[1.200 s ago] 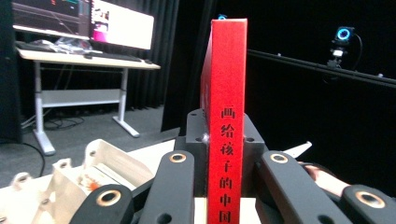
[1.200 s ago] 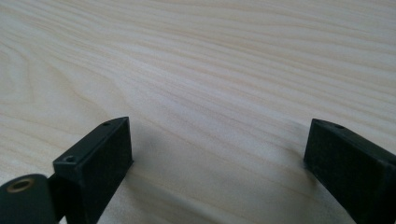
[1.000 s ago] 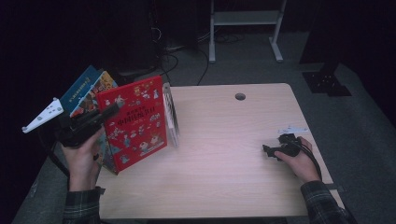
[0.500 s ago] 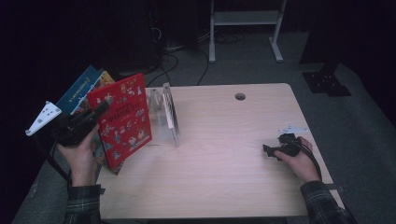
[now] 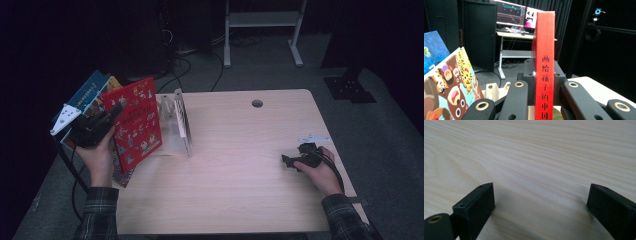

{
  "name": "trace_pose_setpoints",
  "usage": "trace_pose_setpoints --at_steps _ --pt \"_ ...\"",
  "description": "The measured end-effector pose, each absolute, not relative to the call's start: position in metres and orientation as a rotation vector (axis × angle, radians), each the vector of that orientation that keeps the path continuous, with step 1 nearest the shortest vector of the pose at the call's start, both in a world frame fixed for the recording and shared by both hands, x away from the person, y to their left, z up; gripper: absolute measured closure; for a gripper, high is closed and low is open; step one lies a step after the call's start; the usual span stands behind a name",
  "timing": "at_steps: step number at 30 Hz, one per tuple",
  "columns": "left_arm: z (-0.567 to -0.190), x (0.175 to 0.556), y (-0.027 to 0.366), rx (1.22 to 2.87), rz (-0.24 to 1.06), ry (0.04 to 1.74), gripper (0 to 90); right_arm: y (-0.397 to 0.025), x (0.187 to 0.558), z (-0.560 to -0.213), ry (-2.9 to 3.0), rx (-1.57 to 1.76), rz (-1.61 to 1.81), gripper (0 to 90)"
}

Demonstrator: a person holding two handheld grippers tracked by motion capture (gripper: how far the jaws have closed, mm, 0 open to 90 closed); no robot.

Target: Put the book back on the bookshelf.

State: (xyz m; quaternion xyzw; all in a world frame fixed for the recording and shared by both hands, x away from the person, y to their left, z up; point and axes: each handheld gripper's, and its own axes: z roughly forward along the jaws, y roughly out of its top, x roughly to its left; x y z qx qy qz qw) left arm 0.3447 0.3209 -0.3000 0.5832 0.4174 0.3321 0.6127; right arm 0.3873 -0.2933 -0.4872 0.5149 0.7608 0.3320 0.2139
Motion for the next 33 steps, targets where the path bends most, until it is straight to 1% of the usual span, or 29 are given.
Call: trace_pose_setpoints --at_steps 9,17,33 --pt "-0.308 0.367 0.312 1.349 0.823 0.977 79.9 -0.293 0.389 -0.487 2.103 1.436 0.917 6.9" --pt "-0.315 0.382 0.311 1.331 0.841 0.984 79.9 -0.294 0.389 -0.487 2.104 1.436 0.916 6.8" --pt "-0.334 0.396 0.311 1.296 0.847 1.019 79.8 -0.294 0.390 -0.487 2.104 1.433 0.917 6.9"
